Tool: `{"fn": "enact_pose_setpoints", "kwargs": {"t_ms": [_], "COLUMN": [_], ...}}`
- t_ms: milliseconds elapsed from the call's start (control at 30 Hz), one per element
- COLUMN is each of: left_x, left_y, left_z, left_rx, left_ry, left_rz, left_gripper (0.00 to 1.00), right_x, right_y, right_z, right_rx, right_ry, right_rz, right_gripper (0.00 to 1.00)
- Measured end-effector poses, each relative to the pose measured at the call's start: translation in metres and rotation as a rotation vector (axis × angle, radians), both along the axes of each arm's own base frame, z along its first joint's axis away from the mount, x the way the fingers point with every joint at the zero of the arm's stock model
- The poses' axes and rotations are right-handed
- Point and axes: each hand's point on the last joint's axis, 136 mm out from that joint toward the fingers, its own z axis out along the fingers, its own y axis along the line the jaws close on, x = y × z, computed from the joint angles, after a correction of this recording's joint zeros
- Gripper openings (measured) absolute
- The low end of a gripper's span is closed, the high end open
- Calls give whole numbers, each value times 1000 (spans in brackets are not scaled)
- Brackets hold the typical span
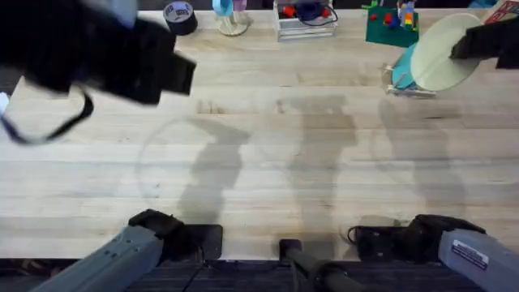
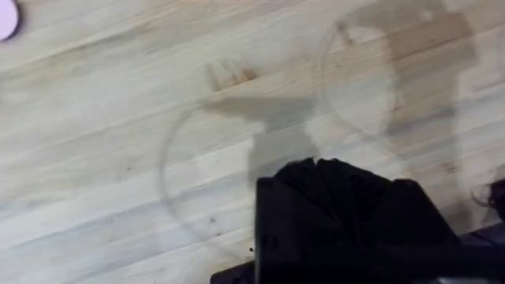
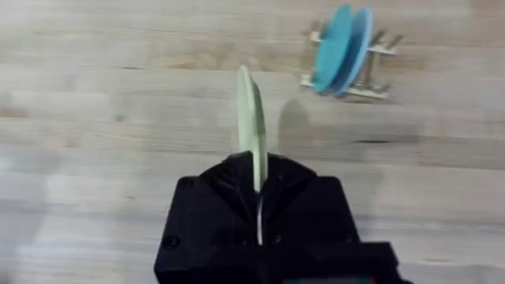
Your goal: Pick up the plates from the table one by one and place each into a slot on the dish rack.
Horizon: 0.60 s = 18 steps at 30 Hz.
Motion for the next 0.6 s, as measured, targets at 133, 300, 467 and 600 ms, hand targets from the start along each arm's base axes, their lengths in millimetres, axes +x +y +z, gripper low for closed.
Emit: {"fn": "enact_pose_setpoints", "kwargs": {"t_ms": [133, 300, 467, 600], "left_x": [-11, -14, -14, -14], "left_y": [11, 15, 15, 15], "left_z": [-5, 0, 0, 0], "left_rx": [-6, -23, -26, -26], "left_ry": [-33, -65, -65, -65], "left_rz": [63, 99, 106, 106], "left_gripper": [489, 990, 994, 995], "right_x": [0, 10, 22, 26], "right_y": [-15, -39, -63, -81], "right_z": [-1, -1, -5, -10], "right_rx": [-61, -101, -114, -118], "right_ry": [2, -12, -14, 0], "right_rz": [-31, -93, -158, -205], "right_gripper": [30, 29, 29, 29]}}
